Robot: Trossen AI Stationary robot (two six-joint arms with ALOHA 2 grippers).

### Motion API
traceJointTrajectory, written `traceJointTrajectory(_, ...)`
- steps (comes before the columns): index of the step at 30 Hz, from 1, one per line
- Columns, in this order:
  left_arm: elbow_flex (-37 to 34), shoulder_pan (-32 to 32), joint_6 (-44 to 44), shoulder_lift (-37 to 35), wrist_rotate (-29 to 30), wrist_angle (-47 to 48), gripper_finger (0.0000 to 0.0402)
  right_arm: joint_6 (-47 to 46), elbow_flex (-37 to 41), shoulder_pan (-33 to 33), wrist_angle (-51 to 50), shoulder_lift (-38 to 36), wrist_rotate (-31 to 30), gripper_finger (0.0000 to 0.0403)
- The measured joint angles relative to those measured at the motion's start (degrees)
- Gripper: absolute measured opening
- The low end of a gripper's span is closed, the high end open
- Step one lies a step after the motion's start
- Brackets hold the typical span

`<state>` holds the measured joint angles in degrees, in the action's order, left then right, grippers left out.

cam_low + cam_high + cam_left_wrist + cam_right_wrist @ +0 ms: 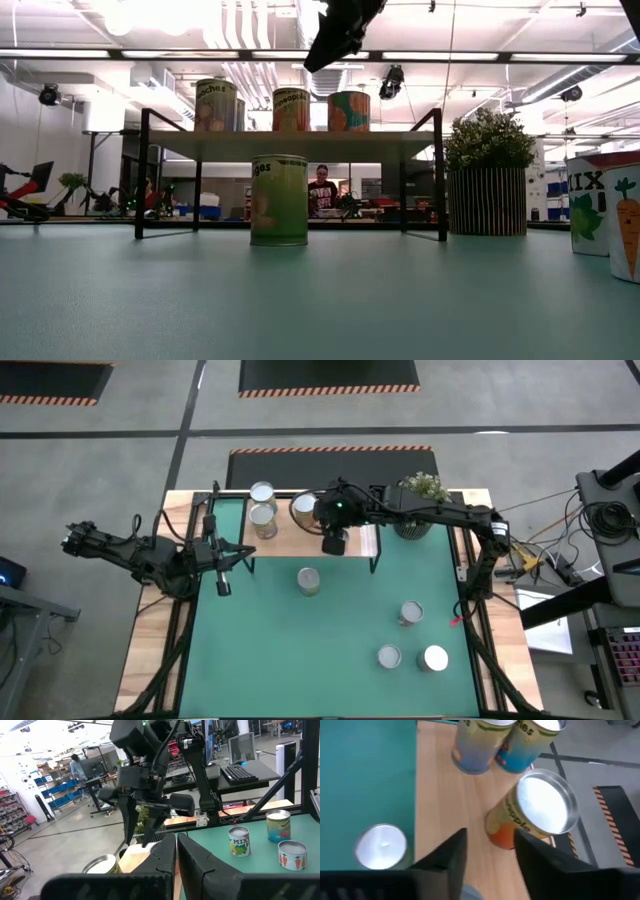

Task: Pick and place cans onto a shelf
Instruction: Adjust the canned pineapples

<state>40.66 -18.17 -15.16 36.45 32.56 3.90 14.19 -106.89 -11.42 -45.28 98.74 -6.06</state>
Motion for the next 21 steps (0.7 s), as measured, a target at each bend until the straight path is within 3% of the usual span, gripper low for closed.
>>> traceJointTrajectory(9,0.0,0.0,0.0,0.0,0.0,0.0,0.0000,3.2,3.4,-3.8,3.6,0.0,-1.7,0.0015)
traceJointTrajectory(21,0.0,0.0,-0.4,0.0,0.0,0.0,0.0000,3.4,8.6,-10.4,14.6,0.0,-0.2,0.0013)
